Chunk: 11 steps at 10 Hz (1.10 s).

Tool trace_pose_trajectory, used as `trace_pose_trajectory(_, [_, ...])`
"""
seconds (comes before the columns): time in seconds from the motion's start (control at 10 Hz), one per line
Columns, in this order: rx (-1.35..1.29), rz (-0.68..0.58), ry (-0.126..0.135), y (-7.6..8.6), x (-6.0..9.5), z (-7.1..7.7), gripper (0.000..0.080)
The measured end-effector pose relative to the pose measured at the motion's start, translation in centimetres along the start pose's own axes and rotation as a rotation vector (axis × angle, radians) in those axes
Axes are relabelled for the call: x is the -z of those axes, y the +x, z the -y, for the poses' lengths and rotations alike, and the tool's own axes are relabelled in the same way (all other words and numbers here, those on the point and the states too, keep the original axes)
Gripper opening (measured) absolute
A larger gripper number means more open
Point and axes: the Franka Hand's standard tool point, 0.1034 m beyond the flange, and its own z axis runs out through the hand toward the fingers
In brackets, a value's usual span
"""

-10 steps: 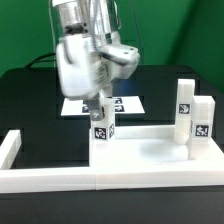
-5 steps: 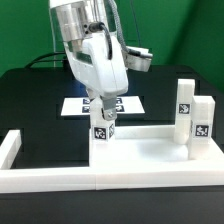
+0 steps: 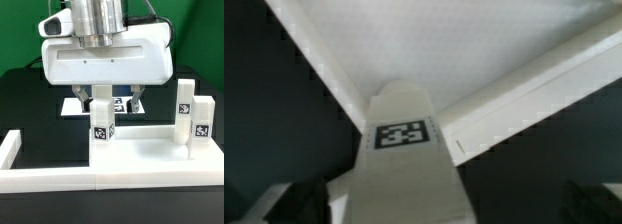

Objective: Assemble desk

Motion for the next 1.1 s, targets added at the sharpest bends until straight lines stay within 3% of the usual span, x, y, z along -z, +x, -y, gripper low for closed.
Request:
trace_pose_trajectory(0.1, [-0.017,0.0,-0.001,0.0,0.0,0.0,0.0559])
trace_pose_trajectory(0.2, [-0.017,0.0,-0.001,0.0,0.0,-0.1,0.0384])
trace_pose_trajectory(0.3, [-0.097,0.0,-0.008,0.1,-0.1,-0.5,0.0384])
trace_pose_trajectory(0.4, [-0.196,-0.001,-0.01,0.1,-0.1,-0.7,0.0298])
trace_pose_trajectory(0.7, [-0.629,0.02,-0.018,0.1,-0.2,-0.7,0.0295])
trace_pose_trajectory(1.0, [-1.038,0.044,-0.031,0.4,-0.1,0.2,0.0293])
trace_pose_trajectory(1.1, [-1.194,0.042,-0.011,0.6,-0.1,0.3,0.0293])
